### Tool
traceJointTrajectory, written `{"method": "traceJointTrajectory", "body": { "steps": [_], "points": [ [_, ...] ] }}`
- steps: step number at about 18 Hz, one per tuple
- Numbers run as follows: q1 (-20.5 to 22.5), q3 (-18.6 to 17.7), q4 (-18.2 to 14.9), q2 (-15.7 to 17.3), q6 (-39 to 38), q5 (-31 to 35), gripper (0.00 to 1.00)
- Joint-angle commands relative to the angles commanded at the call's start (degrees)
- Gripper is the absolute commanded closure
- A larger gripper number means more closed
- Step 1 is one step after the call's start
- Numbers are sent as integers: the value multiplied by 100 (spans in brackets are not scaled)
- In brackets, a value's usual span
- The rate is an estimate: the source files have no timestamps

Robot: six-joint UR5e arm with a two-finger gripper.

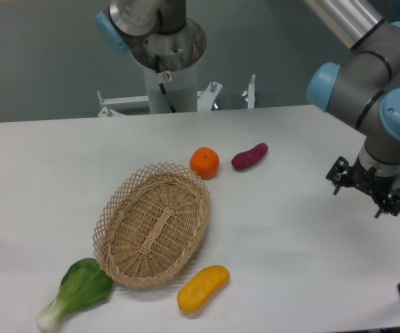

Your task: Pick up the mango from the table

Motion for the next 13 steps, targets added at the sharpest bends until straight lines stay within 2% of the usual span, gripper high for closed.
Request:
{"method": "traceJointTrajectory", "body": {
  "steps": [9,13],
  "points": [
    [-17,-17,9,0,-70,0,0],
    [-35,-88,149,61,-281,44,0]
  ]
}}
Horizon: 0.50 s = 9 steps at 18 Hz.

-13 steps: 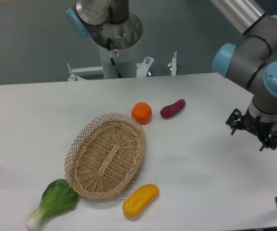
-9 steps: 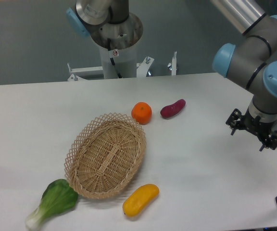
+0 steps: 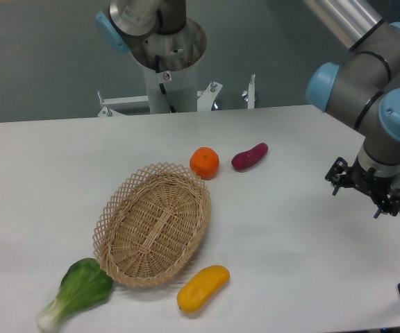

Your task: Pick up the mango from the table

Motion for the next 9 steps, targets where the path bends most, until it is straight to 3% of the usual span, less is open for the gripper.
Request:
{"method": "traceJointTrajectory", "body": {
  "steps": [5,9],
  "points": [
    [-175,61,-70,18,-631,36,0],
    [-597,79,-18,-44,-1456,-87,0]
  ]
}}
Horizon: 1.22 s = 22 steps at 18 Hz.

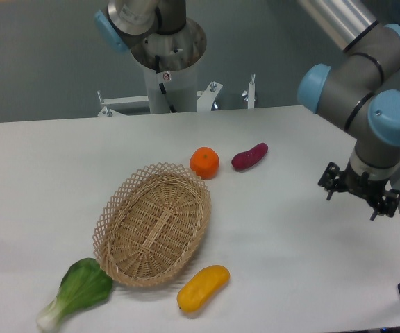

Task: Pick up the mango from the table
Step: 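Move the open gripper down toward the yellow mango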

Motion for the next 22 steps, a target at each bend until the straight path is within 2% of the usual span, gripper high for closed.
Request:
{"method": "traceJointTrajectory", "body": {
  "steps": [1,4,7,13,17,22],
  "points": [
    [-53,-17,26,-18,-229,-183,0],
    [-185,-79,386,-88,-617,-965,0],
    [-325,-97,492,-211,-986,-1538,0],
    [-782,-132,501,-422,-970,-1539,0],
    [-1064,-132,703,-562,-996,-1539,0],
    [-1319,-158,738,-764,-1004,-1539,0]
  ]
}}
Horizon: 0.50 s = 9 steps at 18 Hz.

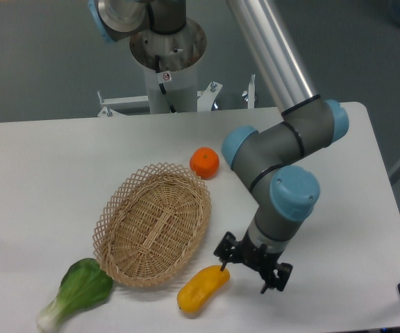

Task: Pick up the mango from the table
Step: 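Move the open gripper down toward the yellow mango, then close the gripper around the yellow mango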

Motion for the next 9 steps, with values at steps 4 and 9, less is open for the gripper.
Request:
{"method": "traceJointTrajectory", "body": {
  "steps": [4,9],
  "points": [
    [-106,0,0,-71,-53,0,0],
    [-115,-61,0,-71,-62,9,0]
  ]
}}
